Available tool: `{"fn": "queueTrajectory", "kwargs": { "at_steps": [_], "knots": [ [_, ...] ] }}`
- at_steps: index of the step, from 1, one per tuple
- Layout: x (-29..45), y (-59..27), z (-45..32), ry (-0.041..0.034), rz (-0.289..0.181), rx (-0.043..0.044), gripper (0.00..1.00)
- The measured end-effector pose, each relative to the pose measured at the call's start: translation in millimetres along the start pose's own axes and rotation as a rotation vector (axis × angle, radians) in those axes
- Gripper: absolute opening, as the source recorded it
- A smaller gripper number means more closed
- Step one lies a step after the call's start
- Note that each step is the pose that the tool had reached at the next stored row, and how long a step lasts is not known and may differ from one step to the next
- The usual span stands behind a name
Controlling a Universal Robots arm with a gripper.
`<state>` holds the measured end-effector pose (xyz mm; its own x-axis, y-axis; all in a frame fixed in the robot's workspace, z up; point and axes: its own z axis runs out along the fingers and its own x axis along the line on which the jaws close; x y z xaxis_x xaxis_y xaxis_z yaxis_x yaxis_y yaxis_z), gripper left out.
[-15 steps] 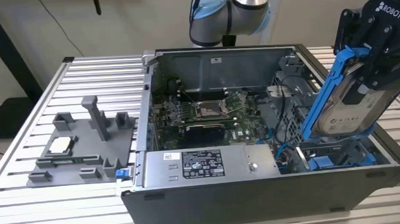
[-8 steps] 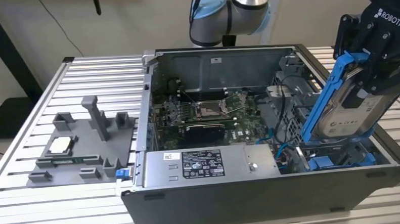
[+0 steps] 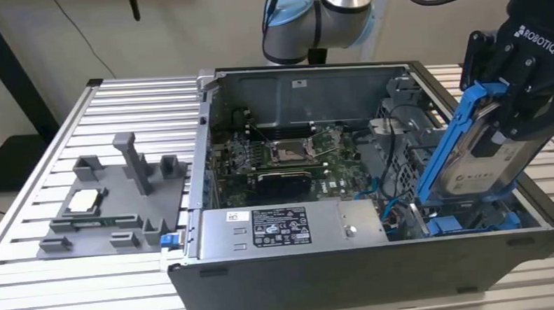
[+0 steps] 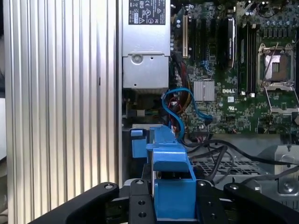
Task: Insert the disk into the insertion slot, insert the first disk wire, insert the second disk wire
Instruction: 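Insert the disk into the insertion slot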
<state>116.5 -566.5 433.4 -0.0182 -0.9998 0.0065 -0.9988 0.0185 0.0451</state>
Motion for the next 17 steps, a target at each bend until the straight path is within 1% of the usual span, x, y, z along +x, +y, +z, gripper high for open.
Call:
{"fn": "queueTrajectory", "kwargs": {
  "at_steps": [17],
  "knots": [
    [0.4,-5.4,19.2,-0.0001,-0.001,0.0001,0.33]
  ]
}}
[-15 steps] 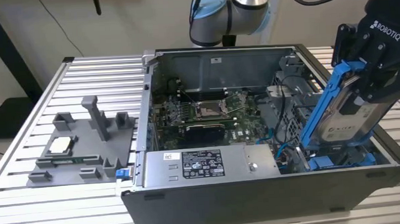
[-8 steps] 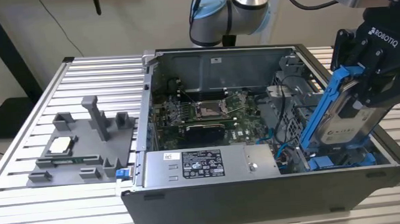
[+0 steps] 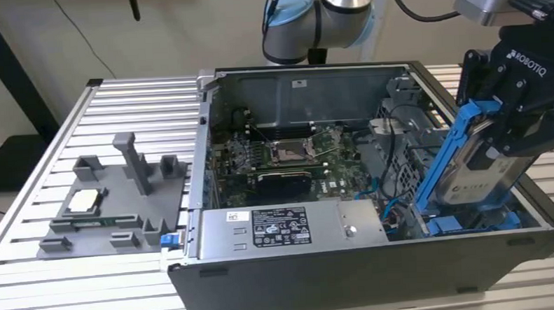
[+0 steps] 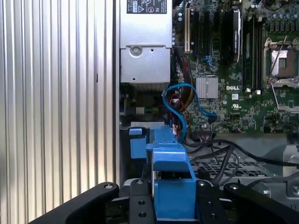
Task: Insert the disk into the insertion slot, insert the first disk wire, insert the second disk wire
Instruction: 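Insert the disk into the insertion slot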
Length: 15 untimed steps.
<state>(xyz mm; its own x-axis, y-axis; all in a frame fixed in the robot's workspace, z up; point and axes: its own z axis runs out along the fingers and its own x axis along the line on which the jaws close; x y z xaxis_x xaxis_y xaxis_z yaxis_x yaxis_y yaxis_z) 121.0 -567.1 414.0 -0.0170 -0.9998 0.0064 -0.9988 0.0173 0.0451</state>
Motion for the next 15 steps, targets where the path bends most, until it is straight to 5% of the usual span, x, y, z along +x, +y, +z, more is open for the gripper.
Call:
{"fn": "queueTrajectory", "kwargs": {
  "at_steps": [15],
  "knots": [
    [0.2,-5.5,22.6,-0.0003,0.0,-0.0001,0.33]
  ]
}}
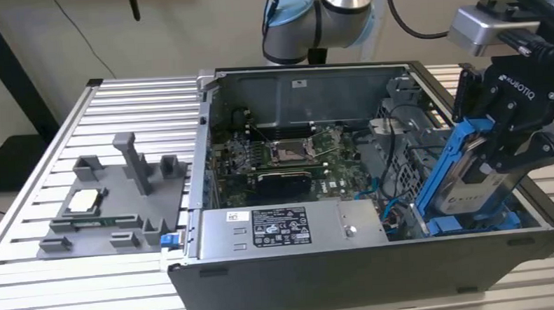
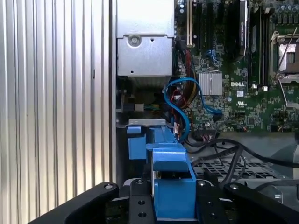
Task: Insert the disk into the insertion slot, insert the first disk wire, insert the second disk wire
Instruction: 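Insert the disk into the insertion slot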
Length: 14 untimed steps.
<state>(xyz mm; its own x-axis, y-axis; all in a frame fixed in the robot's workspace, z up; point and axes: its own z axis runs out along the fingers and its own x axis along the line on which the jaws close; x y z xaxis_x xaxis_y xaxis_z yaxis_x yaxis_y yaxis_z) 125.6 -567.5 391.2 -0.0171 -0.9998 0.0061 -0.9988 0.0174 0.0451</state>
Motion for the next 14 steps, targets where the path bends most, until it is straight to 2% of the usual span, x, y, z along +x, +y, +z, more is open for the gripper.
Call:
{"fn": "queueTrajectory", "kwargs": {
  "at_steps": [6,14],
  "knots": [
    [-0.1,-0.5,9.8,-0.0004,0.0,0.0,0.33],
    [-0.1,-0.8,17.3,-0.0003,0.0,0.0,0.33]
  ]
}}
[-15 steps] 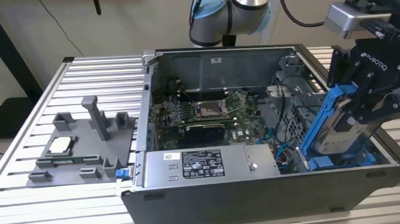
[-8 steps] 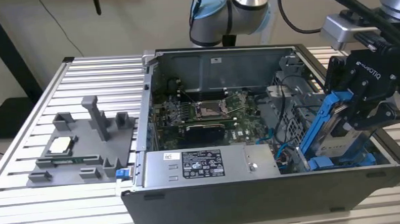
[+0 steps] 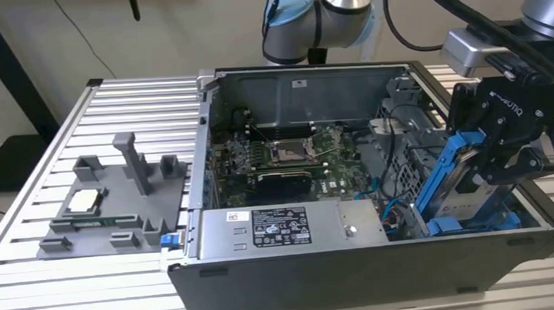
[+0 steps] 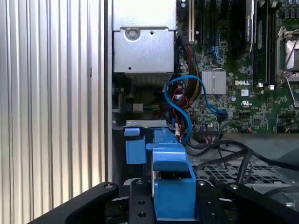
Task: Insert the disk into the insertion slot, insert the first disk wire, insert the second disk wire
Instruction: 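Insert the disk into the insertion slot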
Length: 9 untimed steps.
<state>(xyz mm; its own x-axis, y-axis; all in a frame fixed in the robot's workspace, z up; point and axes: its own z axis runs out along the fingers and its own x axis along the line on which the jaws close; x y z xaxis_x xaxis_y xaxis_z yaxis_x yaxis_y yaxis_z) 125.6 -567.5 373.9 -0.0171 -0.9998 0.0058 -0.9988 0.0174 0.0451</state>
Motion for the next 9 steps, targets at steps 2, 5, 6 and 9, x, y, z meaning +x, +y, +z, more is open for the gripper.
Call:
{"fn": "queueTrajectory", "kwargs": {
  "at_steps": [2,5,6,9],
  "knots": [
    [0.0,0.0,0.0,0.0001,0.0,0.0,0.33],
    [0.0,0.0,0.2,-0.0001,0.0,0.0,0.33],
    [0.0,0.0,0.2,-0.0001,0.0,0.0,0.33],
    [0.0,0.0,0.2,-0.0001,0.0,0.0,0.33]
  ]
}}
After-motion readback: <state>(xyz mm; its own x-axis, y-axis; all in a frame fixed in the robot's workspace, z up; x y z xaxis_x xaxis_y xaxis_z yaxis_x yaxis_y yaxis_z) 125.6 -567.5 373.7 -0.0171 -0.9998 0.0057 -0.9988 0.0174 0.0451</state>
